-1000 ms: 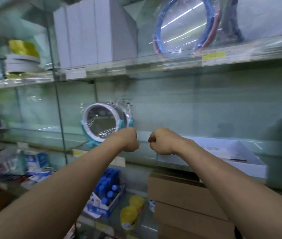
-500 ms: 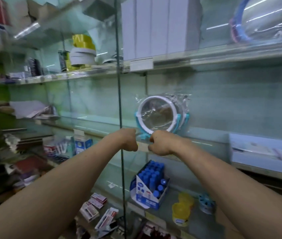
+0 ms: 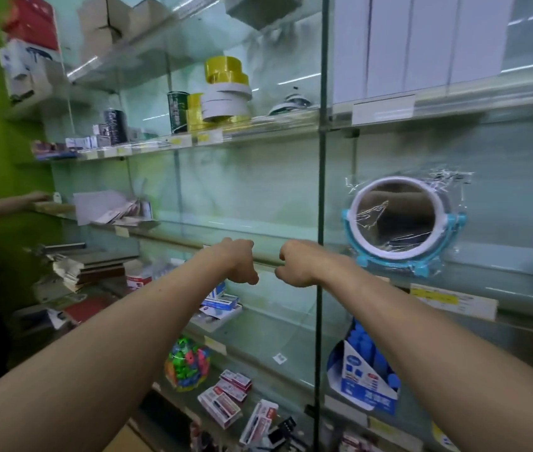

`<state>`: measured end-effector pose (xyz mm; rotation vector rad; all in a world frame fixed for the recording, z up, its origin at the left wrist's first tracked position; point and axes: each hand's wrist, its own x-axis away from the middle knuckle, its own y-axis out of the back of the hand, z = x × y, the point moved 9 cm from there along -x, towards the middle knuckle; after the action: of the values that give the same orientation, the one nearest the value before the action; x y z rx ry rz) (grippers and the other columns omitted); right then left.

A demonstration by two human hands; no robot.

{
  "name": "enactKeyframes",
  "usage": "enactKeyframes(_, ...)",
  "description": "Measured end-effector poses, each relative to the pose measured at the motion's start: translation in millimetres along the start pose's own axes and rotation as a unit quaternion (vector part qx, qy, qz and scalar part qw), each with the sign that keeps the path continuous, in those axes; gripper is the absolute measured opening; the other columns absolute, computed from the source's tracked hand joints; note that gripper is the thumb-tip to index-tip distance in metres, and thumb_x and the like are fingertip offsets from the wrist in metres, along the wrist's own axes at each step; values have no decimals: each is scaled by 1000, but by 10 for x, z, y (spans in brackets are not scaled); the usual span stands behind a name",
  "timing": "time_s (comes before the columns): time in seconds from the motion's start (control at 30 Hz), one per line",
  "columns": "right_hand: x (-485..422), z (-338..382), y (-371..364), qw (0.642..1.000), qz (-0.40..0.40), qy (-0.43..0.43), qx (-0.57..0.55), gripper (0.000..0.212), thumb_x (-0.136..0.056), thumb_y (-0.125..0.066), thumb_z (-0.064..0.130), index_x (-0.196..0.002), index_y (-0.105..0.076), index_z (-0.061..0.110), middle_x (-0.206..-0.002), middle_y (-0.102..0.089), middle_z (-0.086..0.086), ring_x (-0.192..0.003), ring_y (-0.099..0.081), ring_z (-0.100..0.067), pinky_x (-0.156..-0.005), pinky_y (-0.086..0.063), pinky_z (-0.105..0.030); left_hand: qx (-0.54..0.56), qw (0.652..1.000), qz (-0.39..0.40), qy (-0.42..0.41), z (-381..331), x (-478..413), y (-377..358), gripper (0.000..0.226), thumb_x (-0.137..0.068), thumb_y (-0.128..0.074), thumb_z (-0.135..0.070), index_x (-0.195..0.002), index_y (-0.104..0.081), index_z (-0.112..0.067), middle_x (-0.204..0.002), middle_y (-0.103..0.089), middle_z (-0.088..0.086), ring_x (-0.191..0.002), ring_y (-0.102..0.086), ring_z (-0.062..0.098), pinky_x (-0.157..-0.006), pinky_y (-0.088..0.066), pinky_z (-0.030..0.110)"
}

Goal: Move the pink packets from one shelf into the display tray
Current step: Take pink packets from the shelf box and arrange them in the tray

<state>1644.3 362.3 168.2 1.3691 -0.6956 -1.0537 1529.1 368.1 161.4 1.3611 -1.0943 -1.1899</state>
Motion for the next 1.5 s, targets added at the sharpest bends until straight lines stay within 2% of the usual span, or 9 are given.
enactKeyframes(0.1,-203,232,-64,1000,4,2,-3,31,-91,-48,18,-64,-33,17,-70,-38,-1,-78,-45,-27,-54,-32,-28,4,1000,2,9,304,-94,-20,79,-83,-64,-36,-149,-24,-16,-149,-34,10,-134,-38,27,-107,-39,42)
enactKeyframes(0.3,-685,625,-202,1000,-9,26,13,32,-89,-50,16,-61,-33,16,-67,-40,-4,-74,-46,-29,-47,-28,-25,-1,1000,-6,27,836,-336,-78,73,-81,-64,-37,-144,-32,-16,-144,-41,11,-129,-42,29,-103,-41,44)
enactKeyframes(0.4,-954,804,-293,999,-5,38,12,29,-90,-52,18,-64,-39,14,-72,-45,-5,-75,-48,-29,-52,-33,-26,-3,999,-4,37,1096,-515,-131,70,-85,-63,-35,-144,-33,-14,-146,-40,10,-132,-38,28,-106,-39,42)
enactKeyframes(0.53,-1354,1016,-421,998,1,56,-1,11,-91,-52,22,-86,-52,12,-87,-50,-7,-80,-50,-28,-66,-38,-28,-7,999,-7,44,1403,-851,-166,76,-85,-65,-37,-147,-29,-12,-150,-36,10,-137,-33,28,-110,-35,42)
enactKeyframes(0.9,-2604,1356,-630,997,5,70,-22,22,-95,-48,20,-109,-58,6,-113,-60,-11,-85,-49,-26,-69,-38,-29,-31,998,6,55,2085,-1973,-229,82,-88,-62,-34,-152,-14,-15,-155,-28,8,-141,-28,28,-113,-30,42)
enactKeyframes(1.07,-3051,1427,-740,998,14,63,-21,9,-93,-49,17,-91,-51,9,-91,-54,-7,-82,-52,-25,-56,-38,-27,-24,998,6,60,2355,-2354,-276,82,-88,-63,-32,-152,-14,-15,-156,-26,8,-142,-26,27,-114,-28,43)
enactKeyframes(1.2,-3361,1472,-841,998,20,57,-16,19,-93,-46,15,-74,-44,11,-74,-45,-2,-75,-50,-23,-49,-30,-25,-17,998,6,57,2532,-2605,-323,81,-87,-64,-31,-151,-17,-13,-156,-25,8,-142,-26,26,-115,-27,39)
enactKeyframes(1.37,-3701,1613,-957,998,29,57,-7,14,-94,-46,17,-82,-47,9,-76,-46,-3,-76,-50,-23,-50,-33,-26,-7,999,2,52,2753,-2846,-346,77,-87,-64,-30,-150,-23,-12,-153,-32,9,-138,-32,26,-113,-31,38)
enactKeyframes(1.5,-3958,1789,-1043,998,32,54,-1,26,-94,-45,17,-69,-40,12,-72,-44,-2,-74,-49,-23,-49,-33,-26,1,999,2,42,2979,-3049,-365,72,-88,-64,-30,-147,-28,-12,-149,-37,10,-135,-37,26,-110,-34,37)
